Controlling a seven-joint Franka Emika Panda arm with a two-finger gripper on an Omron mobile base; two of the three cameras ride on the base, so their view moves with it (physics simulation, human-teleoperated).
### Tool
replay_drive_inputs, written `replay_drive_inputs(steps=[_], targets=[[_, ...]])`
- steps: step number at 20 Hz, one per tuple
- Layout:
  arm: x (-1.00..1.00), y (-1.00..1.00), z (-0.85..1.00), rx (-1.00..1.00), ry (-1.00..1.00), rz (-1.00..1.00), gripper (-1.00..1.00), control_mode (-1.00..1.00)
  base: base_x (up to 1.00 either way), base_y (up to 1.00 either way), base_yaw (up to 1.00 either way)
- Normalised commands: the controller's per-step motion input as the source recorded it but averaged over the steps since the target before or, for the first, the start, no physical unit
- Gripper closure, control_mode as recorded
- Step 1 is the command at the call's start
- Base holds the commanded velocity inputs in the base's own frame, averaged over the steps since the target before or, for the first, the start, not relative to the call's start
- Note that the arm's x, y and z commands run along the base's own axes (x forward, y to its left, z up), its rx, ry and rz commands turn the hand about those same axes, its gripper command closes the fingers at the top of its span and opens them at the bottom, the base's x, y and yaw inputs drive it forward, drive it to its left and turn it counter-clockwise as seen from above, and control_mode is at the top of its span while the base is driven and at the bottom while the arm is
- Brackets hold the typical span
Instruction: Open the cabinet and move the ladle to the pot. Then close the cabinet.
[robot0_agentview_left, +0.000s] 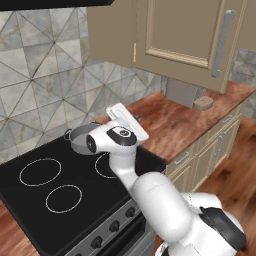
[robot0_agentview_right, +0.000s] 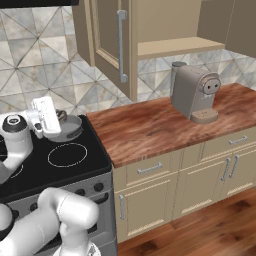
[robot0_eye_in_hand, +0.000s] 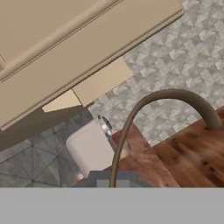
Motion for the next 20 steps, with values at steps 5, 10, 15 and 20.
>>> replay_drive_inputs(steps=[5,10,15,20], targets=[[0.34,0.12,-0.19,0.0,-0.02,0.0,1.0,-1.0,0.0,0.0,0.0],[0.36,0.25,-0.36,0.0,0.0,0.0,1.0,-1.0,0.0,0.0,0.0],[0.31,0.2,-0.29,0.0,-0.02,0.0,1.0,-1.0,0.0,0.0,0.0],[0.3,0.14,-0.18,0.0,-0.08,0.0,1.0,-1.0,0.0,0.0,0.0]])
